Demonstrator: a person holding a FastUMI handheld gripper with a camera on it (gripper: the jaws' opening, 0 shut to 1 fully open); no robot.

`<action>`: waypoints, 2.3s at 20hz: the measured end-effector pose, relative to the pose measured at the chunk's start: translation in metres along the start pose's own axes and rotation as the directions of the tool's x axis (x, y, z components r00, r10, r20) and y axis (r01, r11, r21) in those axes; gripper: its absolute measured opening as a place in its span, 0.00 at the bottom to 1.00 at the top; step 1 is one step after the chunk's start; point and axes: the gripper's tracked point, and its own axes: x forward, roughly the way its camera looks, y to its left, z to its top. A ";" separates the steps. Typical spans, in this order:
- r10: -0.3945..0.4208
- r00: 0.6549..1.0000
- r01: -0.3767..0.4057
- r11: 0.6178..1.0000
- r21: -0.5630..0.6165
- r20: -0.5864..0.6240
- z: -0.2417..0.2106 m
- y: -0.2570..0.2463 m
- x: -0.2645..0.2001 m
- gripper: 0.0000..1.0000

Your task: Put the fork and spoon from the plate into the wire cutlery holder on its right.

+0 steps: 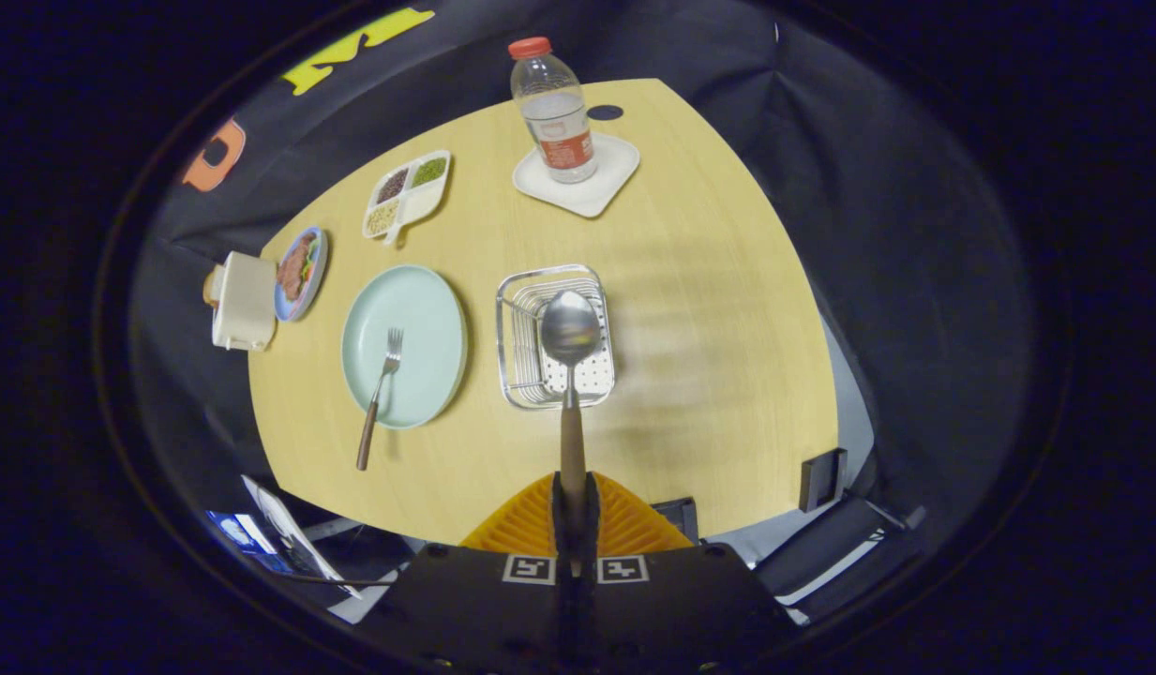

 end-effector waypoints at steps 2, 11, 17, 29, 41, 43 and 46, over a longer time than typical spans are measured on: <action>-0.009 1.000 0.009 1.000 0.014 0.016 0.006 -0.001 0.001 0.06; -0.054 0.973 0.075 0.994 -0.085 0.226 0.045 0.025 -0.032 0.87; 0.002 0.966 0.043 0.985 -0.169 0.258 0.029 0.093 -0.039 0.96; 0.069 0.988 -0.048 0.986 -0.160 0.135 -0.044 0.223 0.045 0.97; -0.013 0.998 0.020 0.993 -0.118 0.056 -0.055 0.256 0.124 0.78; -0.032 0.998 0.038 0.992 -0.120 0.053 -0.052 0.255 0.131 0.66; -0.059 0.997 0.064 0.991 -0.121 0.045 -0.051 0.251 0.138 0.30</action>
